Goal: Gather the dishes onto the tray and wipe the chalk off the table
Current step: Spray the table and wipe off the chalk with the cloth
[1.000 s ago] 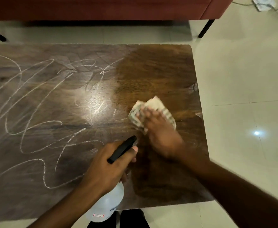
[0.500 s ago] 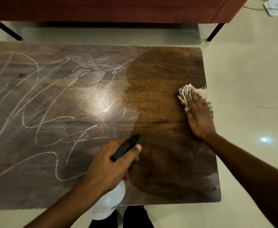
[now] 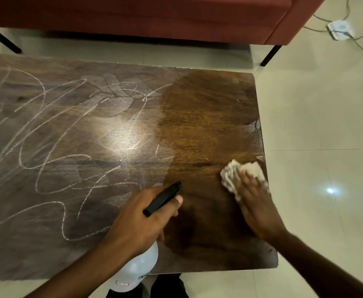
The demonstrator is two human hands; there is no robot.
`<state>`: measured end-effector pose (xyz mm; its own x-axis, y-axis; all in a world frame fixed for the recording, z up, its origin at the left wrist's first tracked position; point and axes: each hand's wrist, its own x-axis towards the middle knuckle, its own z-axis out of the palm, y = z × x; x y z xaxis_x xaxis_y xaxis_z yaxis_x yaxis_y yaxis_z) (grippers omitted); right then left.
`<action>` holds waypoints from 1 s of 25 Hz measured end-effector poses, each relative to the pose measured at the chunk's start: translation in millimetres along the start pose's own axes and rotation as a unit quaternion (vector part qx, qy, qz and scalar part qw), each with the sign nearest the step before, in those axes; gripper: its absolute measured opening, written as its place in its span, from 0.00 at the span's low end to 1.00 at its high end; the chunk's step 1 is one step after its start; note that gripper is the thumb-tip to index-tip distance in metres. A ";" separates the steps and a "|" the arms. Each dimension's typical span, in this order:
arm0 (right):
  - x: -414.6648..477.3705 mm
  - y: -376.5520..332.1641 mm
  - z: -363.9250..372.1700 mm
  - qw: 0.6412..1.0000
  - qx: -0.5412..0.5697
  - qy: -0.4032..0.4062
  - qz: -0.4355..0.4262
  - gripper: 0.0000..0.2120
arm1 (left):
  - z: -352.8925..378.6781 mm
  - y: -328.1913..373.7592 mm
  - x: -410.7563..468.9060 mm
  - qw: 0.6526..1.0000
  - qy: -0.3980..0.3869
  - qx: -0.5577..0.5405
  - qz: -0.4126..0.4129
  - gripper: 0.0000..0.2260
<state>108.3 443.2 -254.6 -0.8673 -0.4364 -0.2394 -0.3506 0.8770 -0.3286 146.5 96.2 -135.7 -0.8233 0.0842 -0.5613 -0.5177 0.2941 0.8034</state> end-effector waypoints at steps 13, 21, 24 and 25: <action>60.7 -16.7 8.3 0.993 0.067 0.071 0.070 0.29 | -48.6 2.4 11.2 0.995 0.078 -0.061 -0.024 0.19; 6.4 -84.8 66.4 0.997 -0.001 0.080 0.012 0.30 | -107.0 24.5 82.5 0.982 0.174 -0.062 0.026 0.13; 9.3 -92.5 69.9 0.995 -0.019 0.091 0.040 0.25 | -135.1 31.2 100.6 0.983 0.176 -0.041 0.030 0.15; 9.5 -94.8 69.0 0.994 -0.020 0.093 0.053 0.25 | -142.4 31.9 104.5 0.984 0.175 -0.032 0.028 0.17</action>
<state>157.6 342.1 -288.7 -0.9491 -0.2999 -0.0964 -0.2646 0.9250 -0.2728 10.8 -21.2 -140.4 -0.8751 -0.2378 -0.4215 -0.4731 0.2364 0.8487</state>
